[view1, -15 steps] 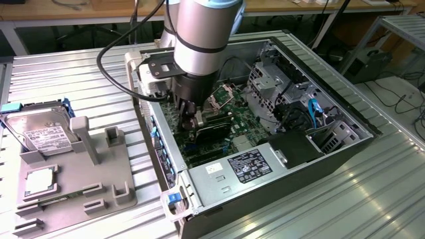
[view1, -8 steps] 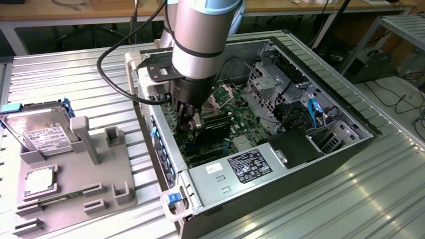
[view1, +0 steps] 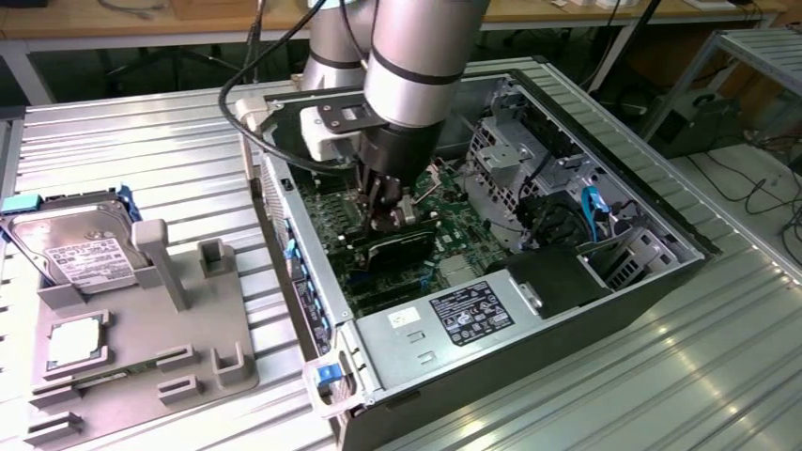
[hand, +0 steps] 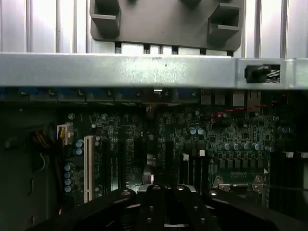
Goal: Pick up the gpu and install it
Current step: 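Press down on the gpu until it lock into place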
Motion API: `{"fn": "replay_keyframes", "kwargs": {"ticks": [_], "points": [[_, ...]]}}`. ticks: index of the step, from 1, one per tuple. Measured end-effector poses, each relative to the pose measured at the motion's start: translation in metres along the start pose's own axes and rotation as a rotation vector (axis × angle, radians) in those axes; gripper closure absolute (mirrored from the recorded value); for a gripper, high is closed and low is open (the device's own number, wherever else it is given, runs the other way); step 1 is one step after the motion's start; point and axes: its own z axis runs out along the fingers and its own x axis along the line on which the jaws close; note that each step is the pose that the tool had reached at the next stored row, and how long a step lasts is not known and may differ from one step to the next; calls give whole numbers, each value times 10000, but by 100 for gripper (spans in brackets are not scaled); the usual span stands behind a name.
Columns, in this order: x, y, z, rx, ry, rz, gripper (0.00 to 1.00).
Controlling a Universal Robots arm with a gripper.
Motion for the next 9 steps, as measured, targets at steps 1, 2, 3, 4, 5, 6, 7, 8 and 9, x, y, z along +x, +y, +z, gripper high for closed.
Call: {"fn": "replay_keyframes", "kwargs": {"ticks": [1, 2, 3, 4, 5, 6, 7, 8, 9], "points": [[1, -91, -5, 22, 0, -1, 89], [2, -178, -9, 64, 2, -3, 89], [4, -289, -9, 99, 2, -4, 89], [4, -289, -8, 99, 1, -4, 89], [4, -289, -8, 99, 2, -3, 89], [4, -289, -8, 99, 2, -4, 89], [3, -289, -8, 99, 2, -4, 89], [4, -289, -8, 99, 2, -4, 89], [4, -289, -8, 99, 1, -4, 89]]}}
